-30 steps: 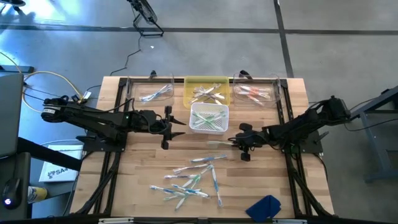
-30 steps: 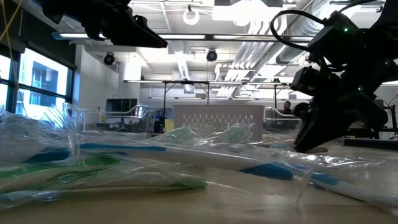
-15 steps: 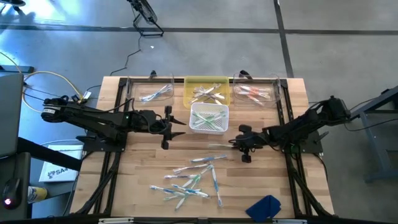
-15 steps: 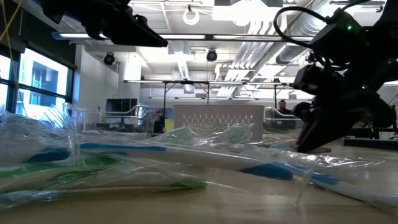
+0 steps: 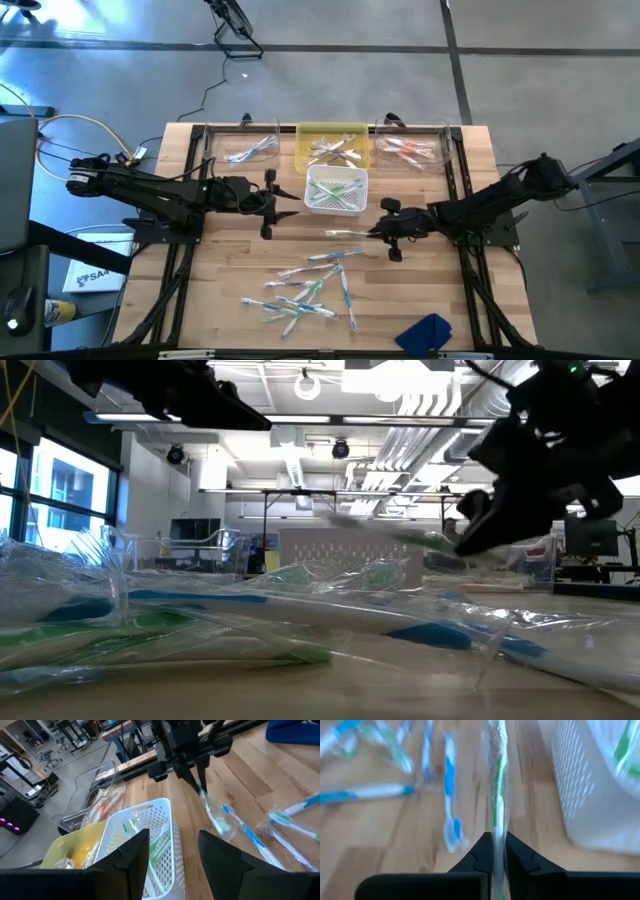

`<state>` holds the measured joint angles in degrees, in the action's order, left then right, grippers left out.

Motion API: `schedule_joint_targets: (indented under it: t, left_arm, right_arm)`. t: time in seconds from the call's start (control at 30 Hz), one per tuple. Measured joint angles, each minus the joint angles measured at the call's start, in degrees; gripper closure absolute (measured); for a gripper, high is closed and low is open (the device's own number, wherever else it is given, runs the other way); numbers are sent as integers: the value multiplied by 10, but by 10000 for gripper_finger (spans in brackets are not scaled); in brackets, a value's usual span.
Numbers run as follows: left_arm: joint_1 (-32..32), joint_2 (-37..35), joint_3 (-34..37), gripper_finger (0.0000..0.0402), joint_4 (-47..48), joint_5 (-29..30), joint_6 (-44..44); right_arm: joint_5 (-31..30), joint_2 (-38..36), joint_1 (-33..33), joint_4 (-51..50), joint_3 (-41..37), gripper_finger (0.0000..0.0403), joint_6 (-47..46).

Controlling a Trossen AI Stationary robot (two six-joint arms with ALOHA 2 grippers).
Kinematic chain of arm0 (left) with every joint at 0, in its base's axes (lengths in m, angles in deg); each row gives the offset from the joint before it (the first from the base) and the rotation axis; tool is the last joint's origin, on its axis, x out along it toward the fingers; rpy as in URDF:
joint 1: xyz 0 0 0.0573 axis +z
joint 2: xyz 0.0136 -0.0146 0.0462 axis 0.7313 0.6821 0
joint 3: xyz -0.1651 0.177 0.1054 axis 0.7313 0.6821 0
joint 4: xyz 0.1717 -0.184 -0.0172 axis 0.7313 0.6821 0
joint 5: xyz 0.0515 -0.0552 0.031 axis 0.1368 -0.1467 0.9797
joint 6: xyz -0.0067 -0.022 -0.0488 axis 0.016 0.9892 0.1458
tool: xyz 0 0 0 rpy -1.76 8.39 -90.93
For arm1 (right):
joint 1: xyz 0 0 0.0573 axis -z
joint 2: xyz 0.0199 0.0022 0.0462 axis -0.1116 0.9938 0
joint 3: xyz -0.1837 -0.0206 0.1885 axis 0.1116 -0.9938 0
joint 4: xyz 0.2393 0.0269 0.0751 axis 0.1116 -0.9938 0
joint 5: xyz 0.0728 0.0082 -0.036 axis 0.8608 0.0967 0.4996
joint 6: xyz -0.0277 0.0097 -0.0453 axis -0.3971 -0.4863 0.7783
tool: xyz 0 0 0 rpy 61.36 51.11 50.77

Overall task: Pick & Place Toothbrushes
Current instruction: Put the green toothbrush into the white bin

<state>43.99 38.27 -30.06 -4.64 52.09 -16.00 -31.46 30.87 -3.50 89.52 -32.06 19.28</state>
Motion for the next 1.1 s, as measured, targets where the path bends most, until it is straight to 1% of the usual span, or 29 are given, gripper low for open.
schedule_joint_targets:
  t: [0.17,0.27,0.37,0.5,0.63,0.77,0.87,0.97,1.1]
  left_arm:
    - [0,0,0,238,-5,10,6]
    - [0,0,0,238,-23,28,6]
    - [0,0,0,238,-41,36,-7]
    - [0,0,0,238,-67,43,-32]
    - [0,0,0,238,-66,44,-35]
    - [0,0,0,238,-62,45,-36]
    - [0,0,0,238,-62,45,-35]
    - [0,0,0,238,-62,45,-35]
    - [0,0,0,238,-63,45,-35]
  right_arm:
    - [22,-54,0,5,5,384,2]
    - [28,-82,-1,-1,13,384,1]
    - [24,-96,-4,3,32,384,5]
    - [20,-97,-7,0,66,384,11]
    - [-20,-94,-4,-1,94,384,24]
    - [-72,-94,12,-32,120,384,13]
    - [-106,-94,31,-87,140,384,-29]
    - [-133,-94,46,-162,164,384,-70]
    - [-139,-81,62,-233,201,384,-92]
